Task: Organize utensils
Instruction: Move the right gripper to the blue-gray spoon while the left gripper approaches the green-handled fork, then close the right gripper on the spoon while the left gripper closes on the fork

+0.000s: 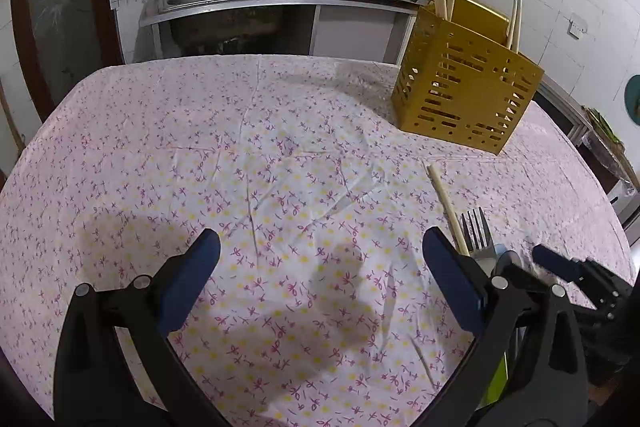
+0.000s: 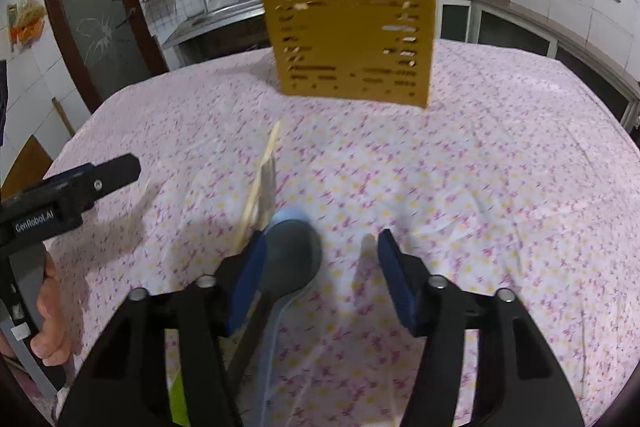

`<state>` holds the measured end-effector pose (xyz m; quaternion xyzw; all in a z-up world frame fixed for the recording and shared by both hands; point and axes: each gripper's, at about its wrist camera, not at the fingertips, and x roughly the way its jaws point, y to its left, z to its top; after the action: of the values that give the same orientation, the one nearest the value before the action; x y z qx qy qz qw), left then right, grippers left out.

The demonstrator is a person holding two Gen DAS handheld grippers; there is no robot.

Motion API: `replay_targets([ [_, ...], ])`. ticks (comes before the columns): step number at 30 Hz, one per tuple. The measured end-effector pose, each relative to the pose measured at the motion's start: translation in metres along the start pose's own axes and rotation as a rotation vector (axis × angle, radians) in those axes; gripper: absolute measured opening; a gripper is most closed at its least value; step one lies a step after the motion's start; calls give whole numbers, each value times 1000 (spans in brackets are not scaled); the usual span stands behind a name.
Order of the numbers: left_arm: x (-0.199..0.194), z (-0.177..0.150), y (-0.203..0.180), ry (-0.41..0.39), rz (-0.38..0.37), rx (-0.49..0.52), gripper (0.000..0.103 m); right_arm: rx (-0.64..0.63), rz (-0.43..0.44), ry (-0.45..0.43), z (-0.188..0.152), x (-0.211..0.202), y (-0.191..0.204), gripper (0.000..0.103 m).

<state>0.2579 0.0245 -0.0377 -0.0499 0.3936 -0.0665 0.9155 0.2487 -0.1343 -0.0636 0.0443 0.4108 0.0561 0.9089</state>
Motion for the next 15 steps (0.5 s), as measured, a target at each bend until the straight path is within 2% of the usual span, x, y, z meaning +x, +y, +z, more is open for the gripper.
replay_targets([
  [6, 3, 0, 0, 18, -16, -5, 98, 21, 40, 17, 1, 7, -2, 14],
  [10, 6, -1, -2, 33, -28, -10, 98, 25, 59, 6, 3, 5, -7, 7],
  [15, 9, -2, -13, 51, -49, 14, 97, 32, 78, -9, 10, 0, -17, 5],
])
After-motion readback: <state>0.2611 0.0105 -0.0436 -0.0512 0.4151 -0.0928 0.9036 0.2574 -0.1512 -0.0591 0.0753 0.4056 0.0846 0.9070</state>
